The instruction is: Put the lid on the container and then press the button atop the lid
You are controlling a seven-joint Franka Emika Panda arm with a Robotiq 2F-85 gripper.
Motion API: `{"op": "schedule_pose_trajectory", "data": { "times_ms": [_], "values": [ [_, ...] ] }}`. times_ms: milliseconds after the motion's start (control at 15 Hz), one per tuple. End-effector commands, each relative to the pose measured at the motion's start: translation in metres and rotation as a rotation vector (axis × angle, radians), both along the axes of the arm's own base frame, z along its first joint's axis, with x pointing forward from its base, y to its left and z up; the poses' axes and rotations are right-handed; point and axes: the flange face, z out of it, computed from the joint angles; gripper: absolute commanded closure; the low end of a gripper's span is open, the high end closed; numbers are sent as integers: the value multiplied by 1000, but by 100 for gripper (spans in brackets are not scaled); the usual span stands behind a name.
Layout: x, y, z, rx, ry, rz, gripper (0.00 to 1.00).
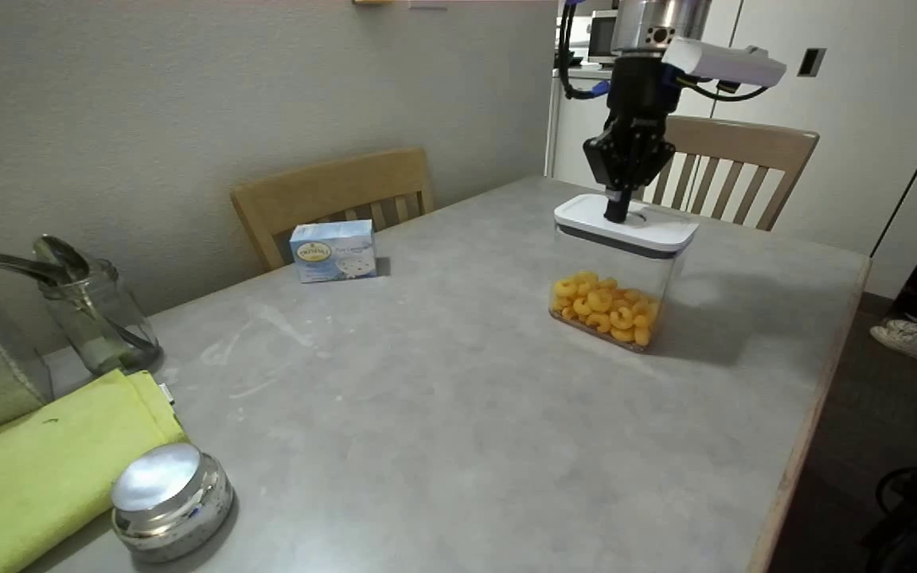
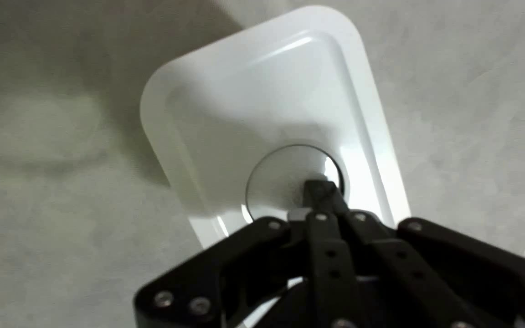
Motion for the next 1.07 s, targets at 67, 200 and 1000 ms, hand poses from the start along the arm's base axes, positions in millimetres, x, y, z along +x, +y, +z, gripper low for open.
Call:
{"op": "schedule_pose_trajectory", "data": {
  "times_ms": [67,200,1000],
  "values": [
    [-8,-3,-40,14,27,16,100],
    [-8,-3,-40,13,25,18,100],
    [-10,5,-2,-19,-12,65,100]
  ]
}}
